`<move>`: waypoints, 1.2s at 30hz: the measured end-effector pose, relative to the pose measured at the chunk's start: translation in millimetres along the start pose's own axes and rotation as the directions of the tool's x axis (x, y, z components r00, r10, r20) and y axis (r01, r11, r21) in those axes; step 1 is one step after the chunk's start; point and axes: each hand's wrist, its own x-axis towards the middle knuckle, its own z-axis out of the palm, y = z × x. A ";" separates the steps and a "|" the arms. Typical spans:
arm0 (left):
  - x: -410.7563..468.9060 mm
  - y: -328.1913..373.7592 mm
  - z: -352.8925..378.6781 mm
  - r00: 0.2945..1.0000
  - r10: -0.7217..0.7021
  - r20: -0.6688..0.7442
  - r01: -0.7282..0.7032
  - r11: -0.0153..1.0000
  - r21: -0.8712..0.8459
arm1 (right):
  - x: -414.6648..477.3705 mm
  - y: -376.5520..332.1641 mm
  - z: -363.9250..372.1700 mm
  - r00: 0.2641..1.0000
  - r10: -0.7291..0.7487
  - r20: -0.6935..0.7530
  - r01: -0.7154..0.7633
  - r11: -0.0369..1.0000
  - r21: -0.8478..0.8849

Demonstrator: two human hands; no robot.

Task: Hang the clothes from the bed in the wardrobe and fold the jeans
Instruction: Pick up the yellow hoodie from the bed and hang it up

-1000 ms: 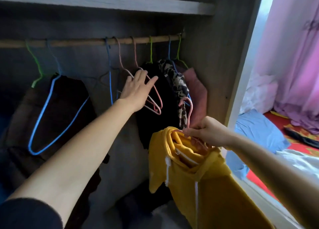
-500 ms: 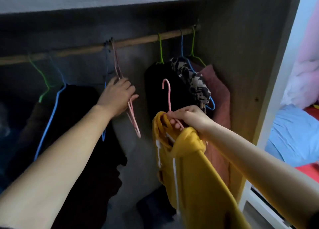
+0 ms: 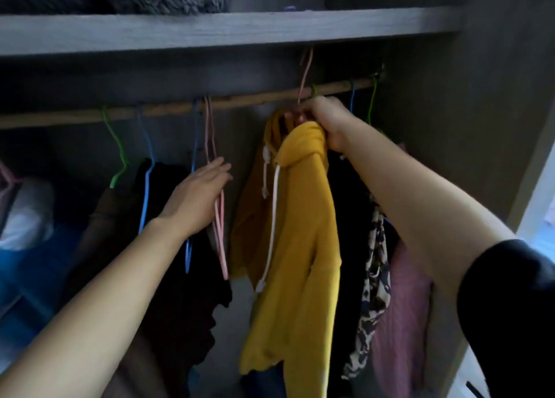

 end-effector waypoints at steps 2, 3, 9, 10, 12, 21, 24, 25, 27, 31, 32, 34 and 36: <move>4.5 5.7 3.2 1.000 -0.006 -0.016 0.006 1.000 -0.019 | 13.0 9.2 3.3 0.999 -0.014 -0.032 0.005 0.963 -0.271; 6.8 8.8 5.9 0.999 -0.012 -0.030 0.011 1.000 -0.027 | 18.3 18.3 3.2 0.999 -0.030 -0.034 0.013 0.911 -0.412; 15.2 17.3 20.0 0.996 -0.036 -0.084 0.034 0.999 -0.025 | 29.8 49.1 -17.1 0.956 -0.280 -0.088 0.065 0.492 -0.868; 16.4 18.6 21.3 0.996 -0.037 -0.085 0.036 0.999 -0.022 | 31.1 45.4 -24.2 0.949 -0.291 -0.119 0.041 0.490 -0.871; 19.9 22.3 23.4 0.994 -0.048 -0.099 0.046 0.999 -0.022 | 35.7 37.3 -39.7 0.939 -0.295 -0.178 -0.014 0.486 -0.874; 30.6 35.4 22.9 0.997 -0.054 -0.047 0.051 0.997 -0.063 | 20.6 41.8 -51.8 0.949 -0.292 -0.115 0.012 0.399 -0.917; 26.2 38.3 9.6 0.992 -0.124 -0.006 0.123 0.984 -0.128 | 1.3 43.6 -52.4 0.956 -0.285 -0.069 0.040 0.361 -0.932; 24.0 42.3 4.4 0.986 -0.166 -0.018 0.163 0.979 -0.123 | -8.2 45.0 -53.8 0.952 -0.301 -0.049 0.059 0.342 -0.938; 17.9 55.5 -4.7 0.960 -0.254 -0.114 0.245 0.966 -0.087 | -32.8 52.2 -59.5 0.917 -0.398 0.002 0.125 0.283 -0.951; -11.7 94.0 -7.8 0.917 -0.229 -0.327 0.171 0.965 -0.197 | -109.5 93.3 -79.2 0.805 -0.593 -0.007 0.194 0.275 -0.941; -24.1 106.4 -2.1 0.909 -0.211 -0.359 0.131 0.963 -0.234 | -135.2 108.6 -84.5 0.790 -0.612 -0.039 0.174 0.285 -0.943; -49.5 135.4 16.5 0.904 -0.215 -0.369 0.107 0.951 -0.291 | -190.6 143.0 -93.8 0.767 -0.636 -0.088 0.108 0.263 -0.959; -75.6 173.7 42.1 0.925 -0.224 -0.305 0.113 0.932 -0.343 | -253.2 179.8 -104.0 0.768 -0.625 -0.138 0.026 0.245 -0.969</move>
